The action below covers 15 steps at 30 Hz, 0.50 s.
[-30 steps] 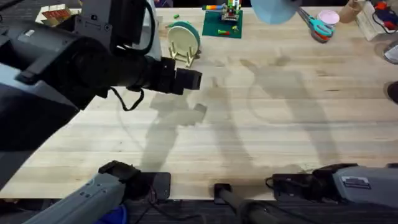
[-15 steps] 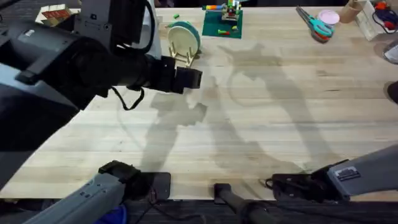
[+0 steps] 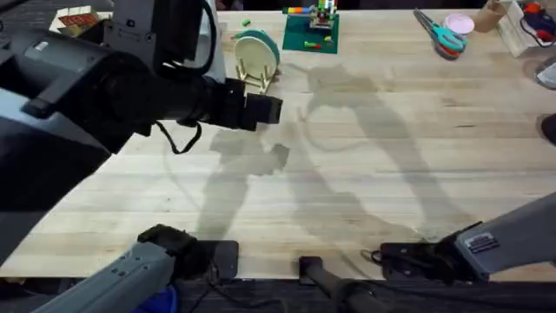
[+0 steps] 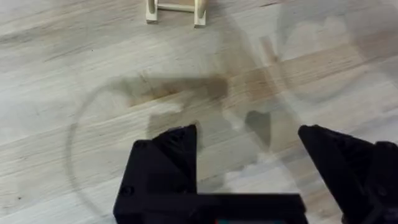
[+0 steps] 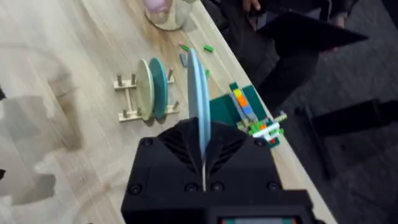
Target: Pick up the plates from the table one by one and place each into a slot on the dish rack.
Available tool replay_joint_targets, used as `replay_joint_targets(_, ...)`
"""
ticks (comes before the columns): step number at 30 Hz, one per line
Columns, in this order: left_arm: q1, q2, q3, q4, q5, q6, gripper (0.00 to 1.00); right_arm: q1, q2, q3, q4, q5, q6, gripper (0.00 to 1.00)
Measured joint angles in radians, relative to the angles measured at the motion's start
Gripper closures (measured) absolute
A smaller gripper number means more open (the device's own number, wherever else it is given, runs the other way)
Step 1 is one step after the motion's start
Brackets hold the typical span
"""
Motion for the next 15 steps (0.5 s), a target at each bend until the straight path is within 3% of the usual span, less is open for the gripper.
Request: replay_joint_targets(15,0.000,0.000,0.000,0.000,0.000,0.000,0.007,0.063,0.000,0.000,0.014,0.000,-0.035,0.975)
